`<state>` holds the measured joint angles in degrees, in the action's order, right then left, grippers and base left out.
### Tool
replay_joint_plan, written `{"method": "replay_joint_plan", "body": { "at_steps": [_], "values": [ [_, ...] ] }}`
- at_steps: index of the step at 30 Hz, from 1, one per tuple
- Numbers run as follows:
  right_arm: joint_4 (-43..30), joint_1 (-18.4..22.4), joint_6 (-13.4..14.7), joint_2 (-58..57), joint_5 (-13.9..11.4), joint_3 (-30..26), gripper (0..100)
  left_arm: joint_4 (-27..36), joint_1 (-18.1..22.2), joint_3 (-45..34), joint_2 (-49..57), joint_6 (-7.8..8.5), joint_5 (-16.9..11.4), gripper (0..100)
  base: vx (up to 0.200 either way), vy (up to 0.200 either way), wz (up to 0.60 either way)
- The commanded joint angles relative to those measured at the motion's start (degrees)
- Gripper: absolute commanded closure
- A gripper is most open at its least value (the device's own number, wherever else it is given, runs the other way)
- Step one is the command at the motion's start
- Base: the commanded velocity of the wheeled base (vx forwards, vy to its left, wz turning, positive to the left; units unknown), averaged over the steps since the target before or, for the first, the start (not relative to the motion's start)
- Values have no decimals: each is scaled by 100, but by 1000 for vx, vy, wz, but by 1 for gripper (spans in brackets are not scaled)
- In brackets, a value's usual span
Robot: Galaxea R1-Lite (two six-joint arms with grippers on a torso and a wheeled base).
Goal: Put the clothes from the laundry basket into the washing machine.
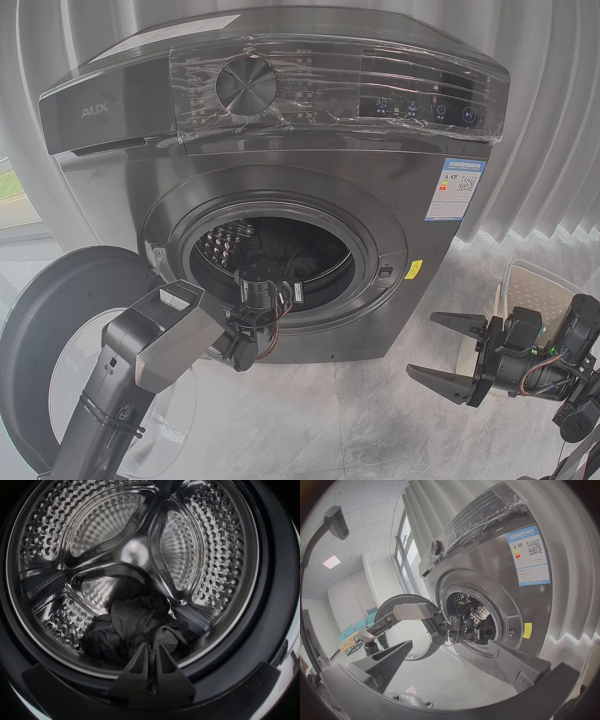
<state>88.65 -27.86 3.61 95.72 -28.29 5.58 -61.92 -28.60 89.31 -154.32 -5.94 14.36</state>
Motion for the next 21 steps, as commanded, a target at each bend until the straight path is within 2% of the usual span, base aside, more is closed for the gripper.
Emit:
{"method": "replay_joint_plan", "body": {
  "at_steps": [1,15,21],
  "values": [
    [3,-36,0,8,-1,4,0,-31,223,1018,-2,22,251,100,0,0,0],
    [3,-106,8,-10,-1,-5,0,189,452,2319,-494,75,313,100,0,0,0],
    [3,-97,8,-27,-1,4,0,364,487,2528,-573,84,313,100,0,0,0]
  ]
}}
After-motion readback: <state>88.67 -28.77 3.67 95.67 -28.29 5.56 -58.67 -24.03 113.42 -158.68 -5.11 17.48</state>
